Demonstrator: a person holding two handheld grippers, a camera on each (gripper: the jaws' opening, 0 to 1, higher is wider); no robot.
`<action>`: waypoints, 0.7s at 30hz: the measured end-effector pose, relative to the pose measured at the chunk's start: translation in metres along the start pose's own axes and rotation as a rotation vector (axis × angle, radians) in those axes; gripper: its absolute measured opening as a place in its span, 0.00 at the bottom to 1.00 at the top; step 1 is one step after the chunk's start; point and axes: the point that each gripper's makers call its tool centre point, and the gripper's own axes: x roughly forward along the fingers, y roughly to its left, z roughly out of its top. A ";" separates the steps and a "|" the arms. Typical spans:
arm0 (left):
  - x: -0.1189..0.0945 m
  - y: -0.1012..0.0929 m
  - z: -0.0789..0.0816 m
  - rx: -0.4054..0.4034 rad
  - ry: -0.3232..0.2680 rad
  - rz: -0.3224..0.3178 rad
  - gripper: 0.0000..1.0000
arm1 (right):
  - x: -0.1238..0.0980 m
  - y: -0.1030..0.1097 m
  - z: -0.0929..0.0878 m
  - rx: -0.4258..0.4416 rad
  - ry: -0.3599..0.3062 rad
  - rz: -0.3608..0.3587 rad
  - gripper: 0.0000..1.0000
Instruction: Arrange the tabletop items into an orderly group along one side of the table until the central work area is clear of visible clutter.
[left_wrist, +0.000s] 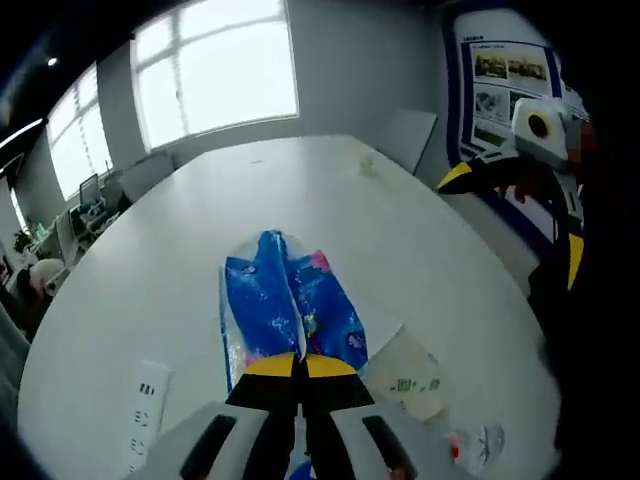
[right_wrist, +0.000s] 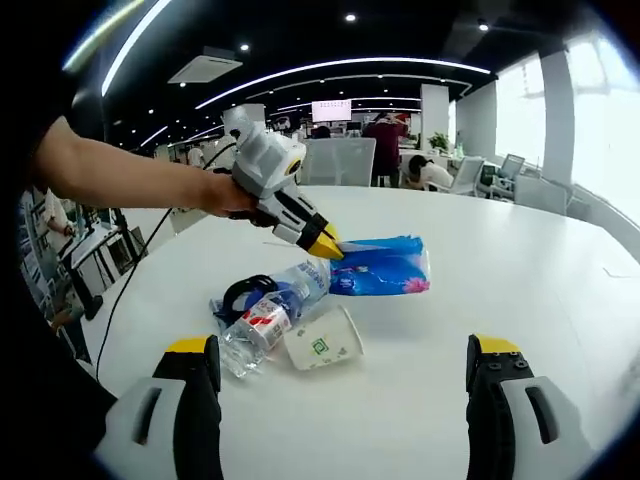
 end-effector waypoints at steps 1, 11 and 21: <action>0.002 0.001 -0.001 0.005 0.003 0.003 0.00 | 0.000 0.000 0.000 0.000 0.002 -0.001 1.00; 0.024 0.003 -0.017 0.061 0.062 -0.011 0.00 | 0.005 -0.002 -0.009 -0.001 0.025 -0.002 1.00; 0.039 0.008 -0.024 0.094 0.073 -0.039 0.00 | 0.005 -0.008 -0.019 0.017 0.048 -0.008 1.00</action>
